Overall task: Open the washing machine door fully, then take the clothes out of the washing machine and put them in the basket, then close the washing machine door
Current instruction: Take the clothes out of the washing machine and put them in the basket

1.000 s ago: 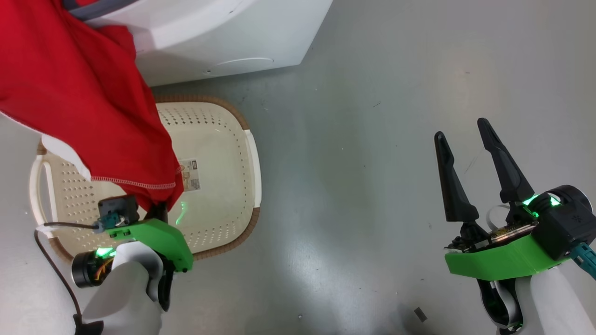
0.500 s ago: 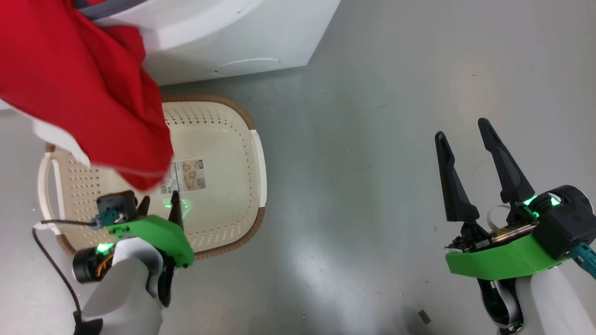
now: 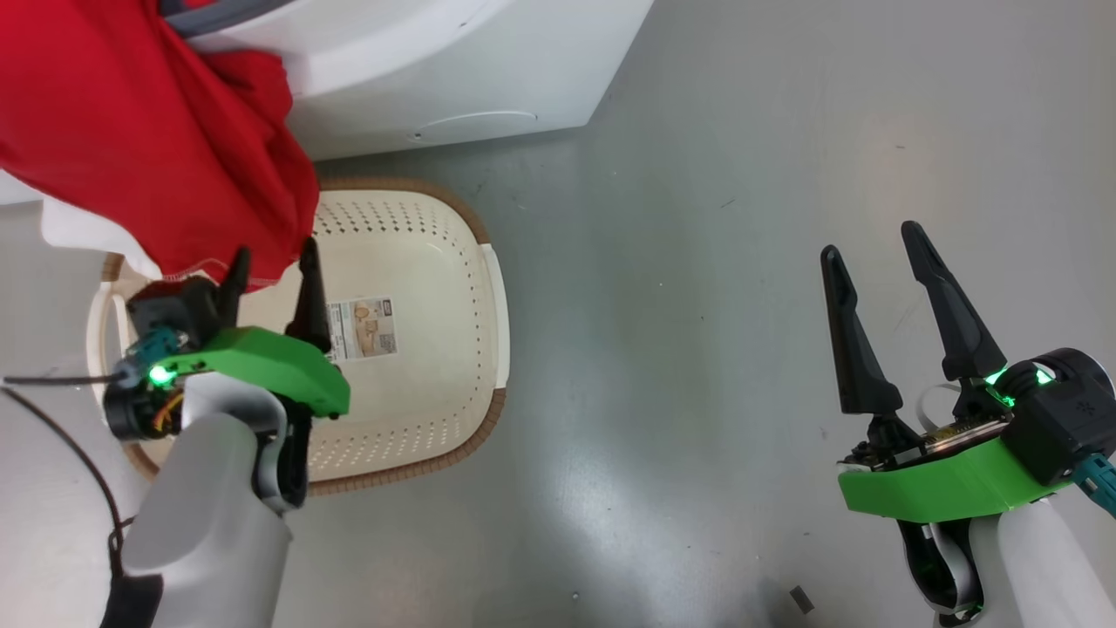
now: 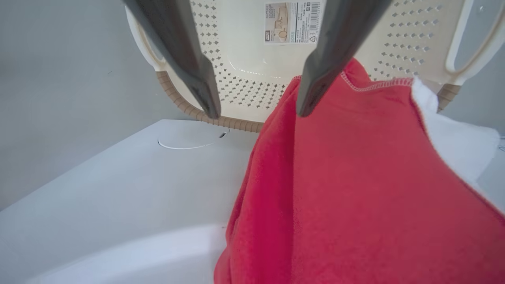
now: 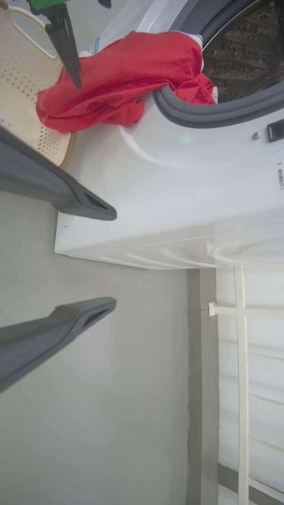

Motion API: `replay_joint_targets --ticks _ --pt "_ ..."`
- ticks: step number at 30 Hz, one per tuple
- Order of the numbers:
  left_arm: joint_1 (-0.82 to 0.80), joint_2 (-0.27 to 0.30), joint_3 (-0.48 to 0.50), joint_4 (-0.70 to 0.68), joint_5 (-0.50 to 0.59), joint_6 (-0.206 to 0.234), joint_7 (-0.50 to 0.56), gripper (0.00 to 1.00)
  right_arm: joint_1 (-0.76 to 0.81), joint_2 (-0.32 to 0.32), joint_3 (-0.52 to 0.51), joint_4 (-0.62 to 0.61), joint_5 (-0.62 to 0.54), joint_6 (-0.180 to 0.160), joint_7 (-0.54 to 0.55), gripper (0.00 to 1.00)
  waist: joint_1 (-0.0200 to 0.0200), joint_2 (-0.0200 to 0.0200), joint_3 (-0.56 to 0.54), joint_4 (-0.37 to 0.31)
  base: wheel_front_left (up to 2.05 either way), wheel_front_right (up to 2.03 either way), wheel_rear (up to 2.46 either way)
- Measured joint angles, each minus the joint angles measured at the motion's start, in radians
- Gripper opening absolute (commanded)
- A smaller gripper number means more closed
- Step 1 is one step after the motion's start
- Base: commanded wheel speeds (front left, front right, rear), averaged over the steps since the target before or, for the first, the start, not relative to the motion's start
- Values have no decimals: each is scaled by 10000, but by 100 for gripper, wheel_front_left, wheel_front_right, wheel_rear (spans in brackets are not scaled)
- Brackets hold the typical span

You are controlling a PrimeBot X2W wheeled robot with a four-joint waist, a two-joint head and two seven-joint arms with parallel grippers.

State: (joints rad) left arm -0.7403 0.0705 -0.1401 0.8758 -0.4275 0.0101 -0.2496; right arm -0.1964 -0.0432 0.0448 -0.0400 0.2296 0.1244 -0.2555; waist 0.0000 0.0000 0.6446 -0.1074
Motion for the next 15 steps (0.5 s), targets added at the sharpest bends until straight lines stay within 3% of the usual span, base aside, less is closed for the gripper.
replay_joint_targets --ticks 15 --pt "1979 52 617 -4416 1283 353 -2 100 31 -2 -84 -25 -2 0 0 100 0 0 -84 216 0 0 0"
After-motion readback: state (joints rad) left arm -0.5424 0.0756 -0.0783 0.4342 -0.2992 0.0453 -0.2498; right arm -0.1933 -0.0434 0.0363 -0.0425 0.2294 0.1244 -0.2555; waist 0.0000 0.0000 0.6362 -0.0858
